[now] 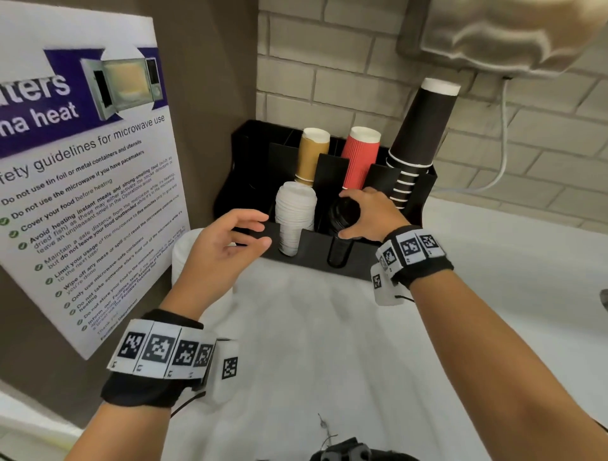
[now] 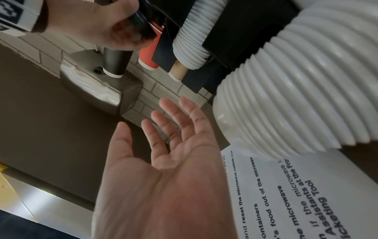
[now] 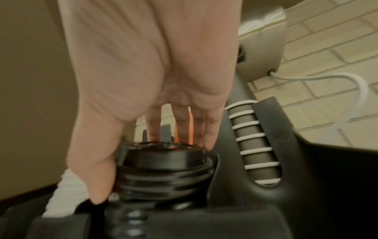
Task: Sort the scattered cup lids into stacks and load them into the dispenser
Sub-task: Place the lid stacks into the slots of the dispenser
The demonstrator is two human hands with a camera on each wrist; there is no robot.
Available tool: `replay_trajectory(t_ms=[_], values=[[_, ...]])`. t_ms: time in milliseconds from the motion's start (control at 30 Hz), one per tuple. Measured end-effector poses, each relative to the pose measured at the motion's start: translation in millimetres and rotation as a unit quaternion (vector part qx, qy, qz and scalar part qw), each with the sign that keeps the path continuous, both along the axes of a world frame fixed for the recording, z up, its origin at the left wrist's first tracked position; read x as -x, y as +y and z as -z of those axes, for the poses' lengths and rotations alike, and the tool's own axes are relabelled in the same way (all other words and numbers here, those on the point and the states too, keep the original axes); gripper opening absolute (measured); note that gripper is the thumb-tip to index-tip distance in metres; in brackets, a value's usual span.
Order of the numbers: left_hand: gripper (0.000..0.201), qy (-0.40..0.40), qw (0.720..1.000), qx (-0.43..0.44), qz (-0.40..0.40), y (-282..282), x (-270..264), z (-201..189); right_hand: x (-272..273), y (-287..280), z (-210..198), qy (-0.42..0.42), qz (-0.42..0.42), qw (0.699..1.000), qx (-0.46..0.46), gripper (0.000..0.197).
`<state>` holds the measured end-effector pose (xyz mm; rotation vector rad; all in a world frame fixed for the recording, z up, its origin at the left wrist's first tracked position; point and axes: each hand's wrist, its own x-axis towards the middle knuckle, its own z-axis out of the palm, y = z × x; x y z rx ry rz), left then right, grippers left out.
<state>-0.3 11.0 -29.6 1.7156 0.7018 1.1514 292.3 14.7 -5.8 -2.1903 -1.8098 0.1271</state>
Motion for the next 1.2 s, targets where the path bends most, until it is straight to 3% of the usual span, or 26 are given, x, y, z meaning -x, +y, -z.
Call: replay_trajectory(t_ms=[500,567,667,767,833,900,967,1067,1200], values=[[0.027,0.030,0.999,-0.020,-0.018,0,4,-3,14,18,-2,-0.039,0.020,0.994,0.095,0.083],[0.028,0.074,0.992,-0.074,-0.063,1,8,-5,15,16,-2,-0.042,0.021,0.993,0.104,0.085],[0.040,0.213,0.954,-0.159,-0.136,9,18,-8,17,10,-4,-0.031,0.013,0.994,0.101,0.095],[0.066,0.410,0.891,-0.124,-0.149,15,25,-5,36,1,-5,-0.026,-0.024,0.999,-0.041,0.087],[0.077,0.512,0.843,-0.089,-0.137,15,24,2,62,-6,2,0.039,-0.082,0.989,-0.113,0.073],[0.077,0.566,0.808,-0.087,-0.141,13,22,10,90,-10,14,0.129,-0.132,0.979,-0.088,0.068],[0.075,0.567,0.804,-0.080,-0.160,12,21,15,115,-13,27,0.207,-0.165,0.964,-0.010,0.072],[0.071,0.544,0.821,-0.043,-0.169,8,17,20,142,-10,43,0.270,-0.190,0.939,0.094,0.087],[0.065,0.556,0.815,-0.042,-0.159,3,13,22,157,-11,49,0.362,-0.197,0.903,0.122,0.092]])
